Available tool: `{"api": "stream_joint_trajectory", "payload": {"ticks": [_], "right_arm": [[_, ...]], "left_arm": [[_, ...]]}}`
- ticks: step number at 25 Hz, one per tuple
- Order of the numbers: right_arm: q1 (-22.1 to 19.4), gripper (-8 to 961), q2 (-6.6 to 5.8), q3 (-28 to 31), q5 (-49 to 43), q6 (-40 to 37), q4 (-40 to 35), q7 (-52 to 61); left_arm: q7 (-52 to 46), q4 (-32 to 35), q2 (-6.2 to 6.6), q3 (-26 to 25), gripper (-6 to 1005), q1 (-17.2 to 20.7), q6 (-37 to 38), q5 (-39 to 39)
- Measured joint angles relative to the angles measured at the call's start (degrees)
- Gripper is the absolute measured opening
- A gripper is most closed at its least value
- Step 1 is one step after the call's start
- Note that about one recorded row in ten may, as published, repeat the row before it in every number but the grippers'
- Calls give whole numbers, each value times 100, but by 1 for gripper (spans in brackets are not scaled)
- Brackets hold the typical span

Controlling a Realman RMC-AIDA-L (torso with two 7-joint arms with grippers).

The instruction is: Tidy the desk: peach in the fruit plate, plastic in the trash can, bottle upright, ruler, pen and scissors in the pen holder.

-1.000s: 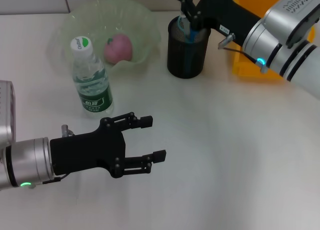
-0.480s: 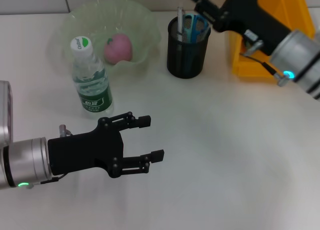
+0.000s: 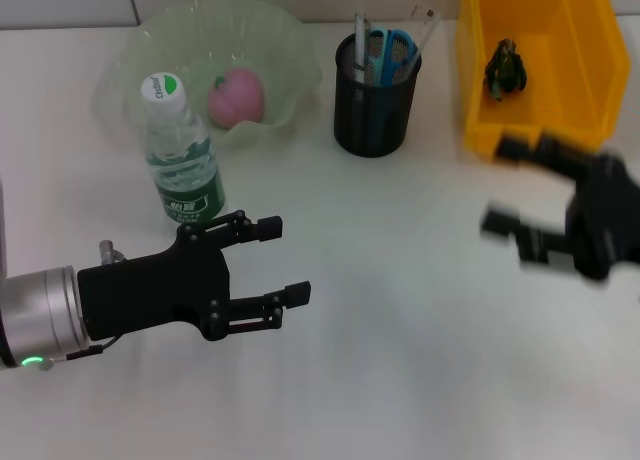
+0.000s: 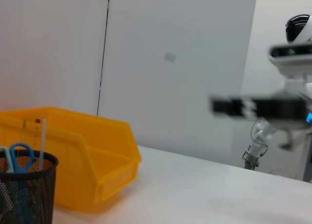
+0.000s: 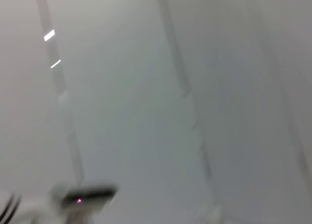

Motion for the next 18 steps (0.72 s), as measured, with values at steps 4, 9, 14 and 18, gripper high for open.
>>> {"api": "stream_joint_trajectory", "payload": {"ticks": [4,9,14,18], "right_arm": [[-98,826,157,640,-1352,-227,-6,-1],[-75,826,400,760,-1889,114,-46,-3],[15,826,525,772,-1983,344,-59,-5],[48,826,541,776,-1988,385,-62,-7]], "left_arm": [[0,4,12,-132,813,24,-7,53],[0,4,12,-137,813,35,-6,63],[0,4,3,-139,813,45,2,66],[1,10,2,-140,813,49,5,36]]}}
